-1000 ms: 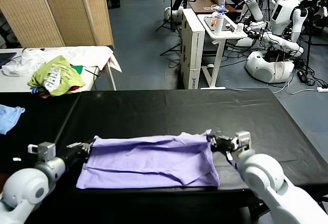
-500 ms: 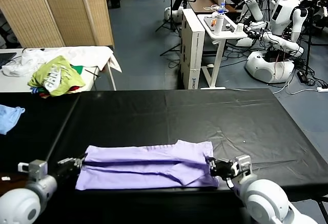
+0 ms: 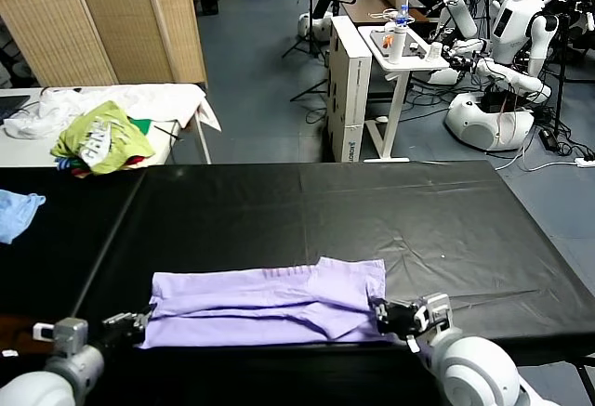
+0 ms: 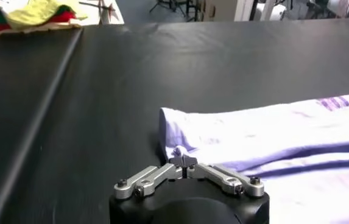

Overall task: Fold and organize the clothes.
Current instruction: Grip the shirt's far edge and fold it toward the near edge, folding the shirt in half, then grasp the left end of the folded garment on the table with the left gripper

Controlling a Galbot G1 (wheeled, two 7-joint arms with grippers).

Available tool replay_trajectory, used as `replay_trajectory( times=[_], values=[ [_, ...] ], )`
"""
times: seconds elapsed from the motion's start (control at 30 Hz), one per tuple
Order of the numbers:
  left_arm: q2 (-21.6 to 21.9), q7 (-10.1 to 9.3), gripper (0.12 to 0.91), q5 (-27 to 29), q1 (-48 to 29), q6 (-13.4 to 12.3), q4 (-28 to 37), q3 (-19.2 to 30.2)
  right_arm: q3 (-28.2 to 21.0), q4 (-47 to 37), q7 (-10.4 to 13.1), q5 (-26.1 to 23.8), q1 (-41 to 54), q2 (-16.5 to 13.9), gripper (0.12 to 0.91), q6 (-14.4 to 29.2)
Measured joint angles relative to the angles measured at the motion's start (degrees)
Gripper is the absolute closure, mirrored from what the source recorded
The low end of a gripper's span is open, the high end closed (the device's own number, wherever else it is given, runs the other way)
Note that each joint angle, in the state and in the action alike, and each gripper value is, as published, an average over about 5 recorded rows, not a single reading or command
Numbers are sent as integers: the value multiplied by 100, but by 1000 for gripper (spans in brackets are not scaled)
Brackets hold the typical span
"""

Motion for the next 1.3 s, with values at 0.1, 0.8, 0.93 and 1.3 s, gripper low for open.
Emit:
replay_trajectory(
  times=[0.1, 0.8, 0.93, 1.3],
  values=[
    [-47, -31, 498, 1, 52, 32, -97, -90, 103, 93, 28, 31, -1, 34, 286, 0],
    [-203, -197, 123, -143, -1218, -95, 444, 327, -7, -1142, 291, -170, 926, 1107, 118, 221],
    [-219, -194, 123, -123, -1389, -108, 578, 516, -17, -1309, 285, -201, 1027, 1219, 122, 241],
    [-212, -190, 123, -113, -1555, -129, 842, 731, -46, -1559, 254, -301, 1094, 1373, 259, 261]
  ],
)
